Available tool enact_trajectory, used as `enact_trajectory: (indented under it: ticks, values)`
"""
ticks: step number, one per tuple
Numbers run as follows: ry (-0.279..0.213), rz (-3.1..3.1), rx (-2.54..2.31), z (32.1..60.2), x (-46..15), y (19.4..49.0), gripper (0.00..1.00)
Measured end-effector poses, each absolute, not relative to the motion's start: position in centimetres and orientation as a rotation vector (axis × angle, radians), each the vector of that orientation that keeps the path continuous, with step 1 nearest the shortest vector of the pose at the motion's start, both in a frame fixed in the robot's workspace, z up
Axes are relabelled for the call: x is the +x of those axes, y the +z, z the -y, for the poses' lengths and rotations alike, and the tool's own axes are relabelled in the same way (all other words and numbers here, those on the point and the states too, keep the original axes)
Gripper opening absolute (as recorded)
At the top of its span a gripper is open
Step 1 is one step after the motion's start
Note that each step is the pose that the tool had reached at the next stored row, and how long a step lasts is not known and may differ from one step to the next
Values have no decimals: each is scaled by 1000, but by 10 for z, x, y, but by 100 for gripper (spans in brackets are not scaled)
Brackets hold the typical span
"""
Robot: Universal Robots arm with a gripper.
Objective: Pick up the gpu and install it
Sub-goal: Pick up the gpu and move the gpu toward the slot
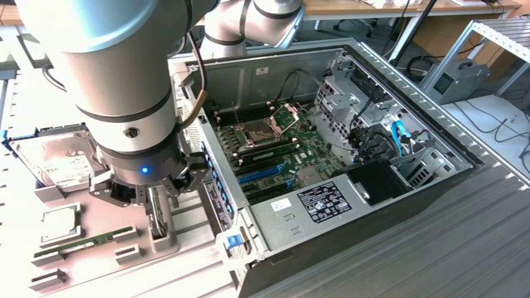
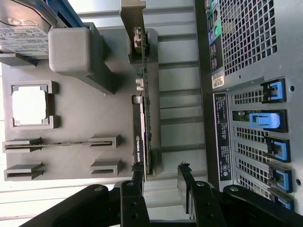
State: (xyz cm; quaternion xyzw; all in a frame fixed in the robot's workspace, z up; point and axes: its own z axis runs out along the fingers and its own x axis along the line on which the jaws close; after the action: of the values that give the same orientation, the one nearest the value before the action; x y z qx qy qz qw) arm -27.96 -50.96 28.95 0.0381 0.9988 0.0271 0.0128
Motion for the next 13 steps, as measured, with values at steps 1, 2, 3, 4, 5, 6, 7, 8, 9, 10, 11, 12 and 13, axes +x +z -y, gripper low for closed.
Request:
enact_trajectory:
  ticks: [1,2,3,4,5,6,7,8,9,10,11,12,13]
  values:
    - [84,-3112,119,510,-280,289,42]
    - [84,-3112,119,510,-280,289,42]
    - [84,-3113,119,509,-280,289,42]
    - [85,-3112,119,509,-280,288,42]
    - [85,-3112,119,508,-280,288,42]
    - [84,-3112,119,507,-280,288,42]
    - [84,-3112,119,505,-280,288,42]
    - [84,-3112,119,503,-280,288,42]
    - [84,-3112,119,501,-280,287,42]
    - [84,-3113,119,498,-280,287,42]
    - [84,-3112,119,496,-280,287,42]
    - [84,-3112,119,494,-280,287,42]
    - [83,-3112,119,493,-281,286,42]
